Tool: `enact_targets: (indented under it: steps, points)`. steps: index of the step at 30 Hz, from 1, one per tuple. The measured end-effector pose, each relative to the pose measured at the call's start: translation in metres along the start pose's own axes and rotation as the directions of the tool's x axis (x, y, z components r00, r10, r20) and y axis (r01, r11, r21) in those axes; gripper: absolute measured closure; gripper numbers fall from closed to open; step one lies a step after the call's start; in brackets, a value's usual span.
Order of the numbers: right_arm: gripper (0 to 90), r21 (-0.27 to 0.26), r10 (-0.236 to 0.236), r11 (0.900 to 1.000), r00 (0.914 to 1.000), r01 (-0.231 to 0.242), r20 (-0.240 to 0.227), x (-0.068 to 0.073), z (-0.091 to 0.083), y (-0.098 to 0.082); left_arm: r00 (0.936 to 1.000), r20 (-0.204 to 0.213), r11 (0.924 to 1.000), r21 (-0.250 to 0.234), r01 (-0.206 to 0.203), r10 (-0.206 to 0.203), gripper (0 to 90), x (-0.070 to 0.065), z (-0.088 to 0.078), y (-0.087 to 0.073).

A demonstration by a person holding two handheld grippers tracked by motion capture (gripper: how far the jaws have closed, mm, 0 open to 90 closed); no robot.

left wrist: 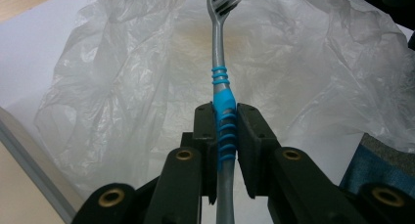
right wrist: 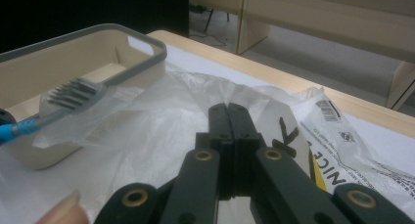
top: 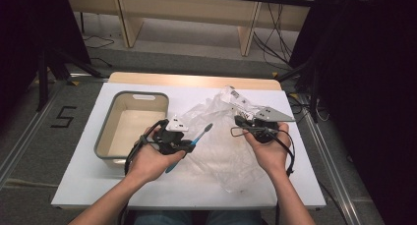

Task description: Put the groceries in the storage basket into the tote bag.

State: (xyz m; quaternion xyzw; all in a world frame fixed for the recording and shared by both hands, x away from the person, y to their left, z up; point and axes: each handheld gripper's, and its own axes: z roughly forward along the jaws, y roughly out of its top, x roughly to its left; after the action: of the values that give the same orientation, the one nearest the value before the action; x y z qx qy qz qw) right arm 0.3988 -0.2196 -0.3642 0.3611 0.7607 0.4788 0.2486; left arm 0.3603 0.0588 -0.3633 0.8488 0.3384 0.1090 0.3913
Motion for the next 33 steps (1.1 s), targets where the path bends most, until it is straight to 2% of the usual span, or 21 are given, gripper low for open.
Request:
enact_targets:
  steps: [14, 33]
  points:
    - [90.0, -0.003, 0.000, 1.000, 1.0000, 0.000, 0.002, 0.000, 0.000, 0.000, 0.9999, 0.008, 0.9993, 0.037, -0.012, 0.011, 78.9, -0.006, 0.013, -0.001]
    - [90.0, -0.004, -0.002, 1.000, 1.0000, 0.002, 0.000, 0.001, 0.000, 0.000, 0.9995, -0.013, 0.9951, 0.095, -0.028, 0.029, 78.9, -0.009, 0.039, 0.004]
